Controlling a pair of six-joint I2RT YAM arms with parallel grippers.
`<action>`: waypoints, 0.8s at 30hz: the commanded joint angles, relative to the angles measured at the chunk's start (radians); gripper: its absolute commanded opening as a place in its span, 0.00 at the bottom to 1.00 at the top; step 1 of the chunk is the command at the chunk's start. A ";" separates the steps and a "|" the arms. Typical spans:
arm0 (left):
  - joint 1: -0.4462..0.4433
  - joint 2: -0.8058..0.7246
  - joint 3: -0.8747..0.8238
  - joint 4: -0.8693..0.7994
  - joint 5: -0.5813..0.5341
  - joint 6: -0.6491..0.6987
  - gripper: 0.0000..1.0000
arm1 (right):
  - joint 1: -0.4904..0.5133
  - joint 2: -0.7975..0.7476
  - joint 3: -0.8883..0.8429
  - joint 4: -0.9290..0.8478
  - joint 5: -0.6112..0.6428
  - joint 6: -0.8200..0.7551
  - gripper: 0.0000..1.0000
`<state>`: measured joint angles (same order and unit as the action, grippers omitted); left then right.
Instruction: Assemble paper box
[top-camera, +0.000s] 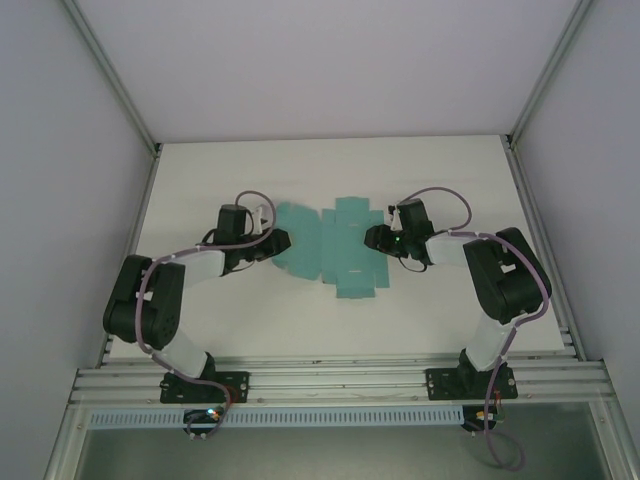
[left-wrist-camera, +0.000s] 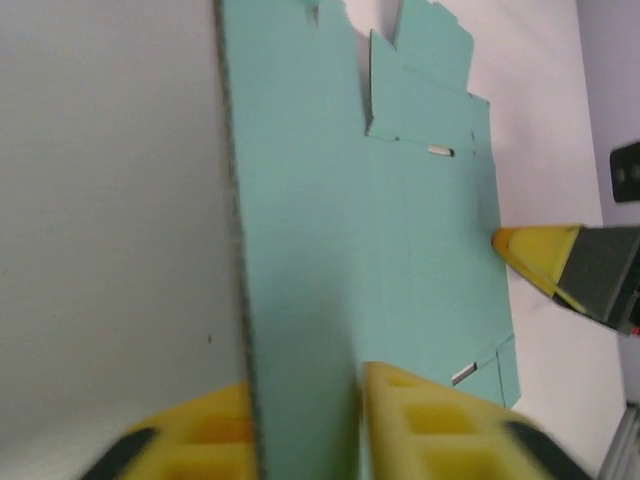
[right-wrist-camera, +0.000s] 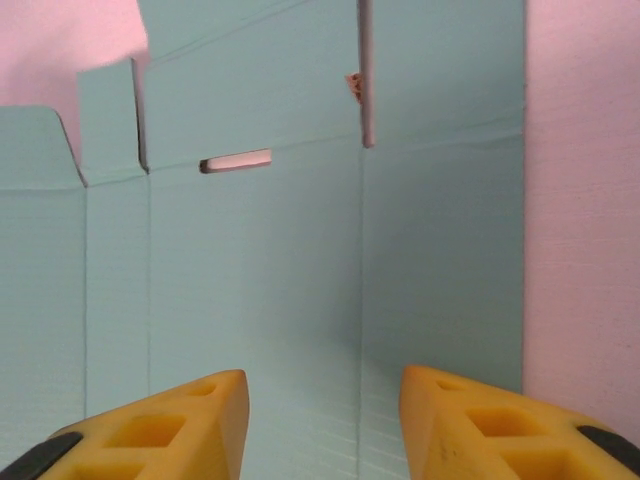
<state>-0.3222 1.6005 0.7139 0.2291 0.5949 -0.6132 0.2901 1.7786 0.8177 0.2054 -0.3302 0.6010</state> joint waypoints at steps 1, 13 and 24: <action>-0.012 -0.076 0.023 -0.007 -0.001 0.026 0.01 | -0.006 0.001 -0.055 -0.069 -0.028 -0.023 0.51; -0.007 -0.359 0.075 0.054 0.107 -0.038 0.00 | -0.151 -0.456 -0.207 0.068 -0.248 -0.053 0.73; 0.002 -0.519 0.027 0.246 0.189 -0.194 0.00 | -0.243 -0.540 -0.287 0.361 -0.472 0.089 0.72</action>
<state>-0.3260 1.1042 0.7570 0.4171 0.7422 -0.7609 0.0502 1.2427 0.5152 0.4416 -0.6964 0.6392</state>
